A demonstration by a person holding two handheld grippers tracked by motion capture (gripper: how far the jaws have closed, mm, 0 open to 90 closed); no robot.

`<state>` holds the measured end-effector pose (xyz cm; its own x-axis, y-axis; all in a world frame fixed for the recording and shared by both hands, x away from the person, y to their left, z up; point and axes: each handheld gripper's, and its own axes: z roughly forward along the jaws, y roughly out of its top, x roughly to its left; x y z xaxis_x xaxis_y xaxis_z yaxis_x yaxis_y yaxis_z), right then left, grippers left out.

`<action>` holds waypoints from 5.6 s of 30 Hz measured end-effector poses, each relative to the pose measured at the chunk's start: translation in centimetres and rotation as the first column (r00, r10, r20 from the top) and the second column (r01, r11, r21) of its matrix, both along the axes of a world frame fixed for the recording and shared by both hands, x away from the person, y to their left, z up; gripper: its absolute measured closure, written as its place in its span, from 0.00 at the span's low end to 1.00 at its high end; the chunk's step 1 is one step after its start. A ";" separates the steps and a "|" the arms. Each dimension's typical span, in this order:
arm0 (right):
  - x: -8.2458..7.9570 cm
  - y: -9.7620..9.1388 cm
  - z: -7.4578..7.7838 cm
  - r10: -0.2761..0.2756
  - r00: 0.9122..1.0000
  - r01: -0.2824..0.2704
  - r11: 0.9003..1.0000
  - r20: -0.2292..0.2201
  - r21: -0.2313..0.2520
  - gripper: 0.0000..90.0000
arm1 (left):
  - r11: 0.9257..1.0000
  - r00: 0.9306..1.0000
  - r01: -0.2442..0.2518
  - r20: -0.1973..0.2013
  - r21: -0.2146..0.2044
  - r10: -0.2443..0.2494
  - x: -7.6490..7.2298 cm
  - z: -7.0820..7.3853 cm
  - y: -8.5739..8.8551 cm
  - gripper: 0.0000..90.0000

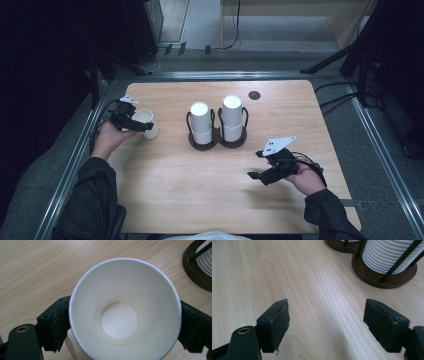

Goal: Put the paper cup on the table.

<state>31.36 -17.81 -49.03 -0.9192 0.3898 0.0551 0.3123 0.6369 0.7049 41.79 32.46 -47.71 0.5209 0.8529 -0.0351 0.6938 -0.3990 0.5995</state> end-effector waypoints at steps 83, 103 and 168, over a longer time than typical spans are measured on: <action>-0.1 1.7 0.0 0.085 0.996 -0.084 0.996 0.017 -0.037 0.24 | 0.961 0.972 0.234 0.060 -0.151 -0.227 -7.9 5.3 -8.2 0.07; -0.4 4.1 -0.7 0.138 0.990 -0.139 0.989 -0.005 -0.046 0.24 | 0.924 0.940 0.341 0.057 -0.175 -0.337 -9.8 4.0 -13.0 0.07; -1.2 4.8 -0.2 0.173 0.985 -0.173 0.985 0.019 -0.029 0.24 | 0.874 0.884 0.464 0.022 -0.143 -0.466 -10.9 -0.9 -20.7 0.07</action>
<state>30.17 -13.02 -49.26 -0.9738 0.2259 0.0259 0.1805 0.6989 0.6921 30.87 11.75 -48.63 0.8551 0.4977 -0.1451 0.4565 -0.5902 0.6658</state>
